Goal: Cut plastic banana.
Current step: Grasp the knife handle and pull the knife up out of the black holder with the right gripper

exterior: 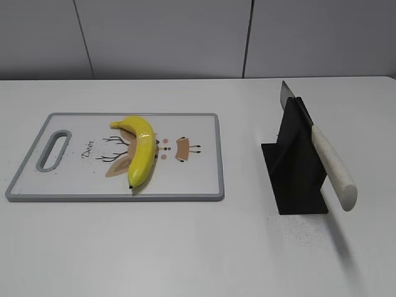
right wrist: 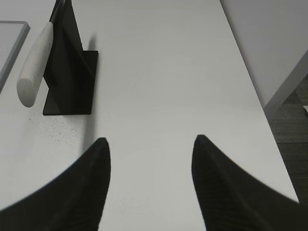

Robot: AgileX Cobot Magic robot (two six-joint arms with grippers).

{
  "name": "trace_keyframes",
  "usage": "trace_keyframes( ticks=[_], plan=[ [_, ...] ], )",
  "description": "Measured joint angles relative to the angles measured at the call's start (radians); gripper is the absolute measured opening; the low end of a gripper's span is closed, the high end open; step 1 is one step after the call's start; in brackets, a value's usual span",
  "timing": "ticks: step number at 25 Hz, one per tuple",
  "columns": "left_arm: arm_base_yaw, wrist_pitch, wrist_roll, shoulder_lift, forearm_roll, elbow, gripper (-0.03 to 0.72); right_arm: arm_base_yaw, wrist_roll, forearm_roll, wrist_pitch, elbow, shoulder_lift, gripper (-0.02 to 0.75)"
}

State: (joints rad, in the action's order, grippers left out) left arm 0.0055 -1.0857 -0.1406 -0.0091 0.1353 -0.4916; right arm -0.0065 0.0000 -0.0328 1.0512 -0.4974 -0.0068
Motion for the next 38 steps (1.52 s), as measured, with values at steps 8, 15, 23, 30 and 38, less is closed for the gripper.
trace_keyframes(
  ticks=[8, 15, 23, 30, 38],
  plan=[
    [0.000, 0.000, 0.000, 0.000, 0.000, 0.000, 0.499, 0.000, 0.000, 0.006, 0.000, 0.000, 0.000, 0.413],
    [0.000, 0.000, 0.000, 0.000, 0.000, 0.000, 0.499, 0.000, 0.000, 0.071, -0.001, -0.003, 0.000, 0.434],
    [0.000, 0.000, 0.000, 0.000, 0.000, 0.000, 0.499, 0.000, 0.000, 0.112, 0.000, -0.104, 0.181, 0.675],
    [0.000, 0.000, 0.000, 0.000, 0.000, 0.000, 0.499, 0.000, 0.059, 0.077, -0.001, -0.231, 0.463, 0.631],
    [0.000, 0.000, 0.000, 0.000, 0.000, 0.000, 0.499, 0.050, 0.068, -0.027, 0.025, -0.366, 0.791, 0.586]
  ],
)
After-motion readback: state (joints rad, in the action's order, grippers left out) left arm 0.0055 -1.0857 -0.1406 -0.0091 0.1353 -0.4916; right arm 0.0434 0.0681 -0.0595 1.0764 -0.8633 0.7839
